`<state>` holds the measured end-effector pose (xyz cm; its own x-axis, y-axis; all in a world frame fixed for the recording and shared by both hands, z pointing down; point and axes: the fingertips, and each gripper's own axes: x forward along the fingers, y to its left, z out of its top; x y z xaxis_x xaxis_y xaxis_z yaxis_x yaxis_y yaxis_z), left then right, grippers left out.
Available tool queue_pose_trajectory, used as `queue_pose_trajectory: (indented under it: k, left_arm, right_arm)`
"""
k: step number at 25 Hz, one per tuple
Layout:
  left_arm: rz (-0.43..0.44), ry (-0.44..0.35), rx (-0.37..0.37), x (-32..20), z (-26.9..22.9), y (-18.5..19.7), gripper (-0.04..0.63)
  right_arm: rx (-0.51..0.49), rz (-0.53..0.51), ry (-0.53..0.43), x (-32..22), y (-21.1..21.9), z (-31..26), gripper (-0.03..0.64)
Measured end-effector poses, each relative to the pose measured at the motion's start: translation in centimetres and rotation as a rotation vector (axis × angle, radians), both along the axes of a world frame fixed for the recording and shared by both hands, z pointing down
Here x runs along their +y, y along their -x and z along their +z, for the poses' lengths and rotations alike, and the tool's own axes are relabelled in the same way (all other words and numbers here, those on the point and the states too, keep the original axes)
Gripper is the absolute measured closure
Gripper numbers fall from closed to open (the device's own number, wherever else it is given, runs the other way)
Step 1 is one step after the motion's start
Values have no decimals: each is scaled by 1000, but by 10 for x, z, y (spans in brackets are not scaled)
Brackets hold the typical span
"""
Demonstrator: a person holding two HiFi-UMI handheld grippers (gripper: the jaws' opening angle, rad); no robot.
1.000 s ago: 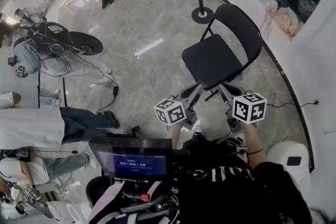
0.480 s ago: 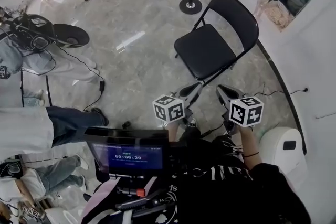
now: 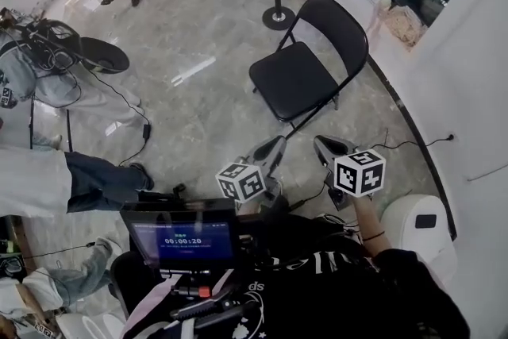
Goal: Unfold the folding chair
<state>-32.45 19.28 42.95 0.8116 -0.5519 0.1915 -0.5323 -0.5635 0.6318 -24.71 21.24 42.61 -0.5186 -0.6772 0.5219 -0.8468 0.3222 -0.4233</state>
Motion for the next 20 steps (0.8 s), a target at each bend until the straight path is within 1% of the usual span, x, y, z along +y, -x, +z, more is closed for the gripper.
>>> queue_pose_trajectory:
  k: [2, 4, 8, 14, 20]
  left_arm:
    - [-5, -20, -6, 18, -3, -14, 592]
    - [-6, -31, 5, 35, 2, -28, 592]
    - [3, -36, 2, 67, 6, -46, 592]
    - [6, -47, -17, 98, 7, -56, 592]
    - [-5, -55, -26, 111, 4, -52, 592]
  right_arm:
    - [-5, -16, -8, 16, -10, -1, 598]
    - [-9, -33, -16, 32, -17, -2, 598]
    - [-12, -61, -27, 60, -24, -6, 598]
    - [-18, -87, -47, 89, -28, -7, 598]
    - [-21, -92, -58, 99, -29, -8, 598]
